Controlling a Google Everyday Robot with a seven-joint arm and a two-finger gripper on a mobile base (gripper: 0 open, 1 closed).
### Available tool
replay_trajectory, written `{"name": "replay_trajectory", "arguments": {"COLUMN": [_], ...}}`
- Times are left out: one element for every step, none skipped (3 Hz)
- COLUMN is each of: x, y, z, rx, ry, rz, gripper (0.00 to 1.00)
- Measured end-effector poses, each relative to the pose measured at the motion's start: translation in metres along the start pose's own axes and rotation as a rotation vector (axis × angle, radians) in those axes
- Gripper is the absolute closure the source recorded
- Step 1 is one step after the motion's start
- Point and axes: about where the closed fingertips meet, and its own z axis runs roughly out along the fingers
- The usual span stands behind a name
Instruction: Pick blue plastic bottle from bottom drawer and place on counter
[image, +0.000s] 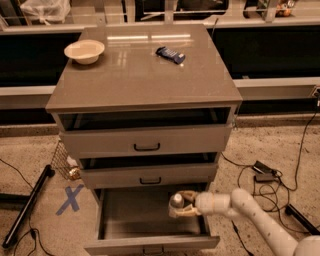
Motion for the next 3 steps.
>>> {"name": "replay_trajectory", "arguments": {"x": [-0.012, -0.017, -0.053], "y": [0.019, 0.017, 0.021], "z": [0.001, -0.001, -0.042], "rx": [-0.079, -0.086, -0.069], "ry": [-0.043, -0.091, -0.134], "rz": [-0.002, 0.02, -0.013], "gripper": [1.0, 1.0, 1.0]}}
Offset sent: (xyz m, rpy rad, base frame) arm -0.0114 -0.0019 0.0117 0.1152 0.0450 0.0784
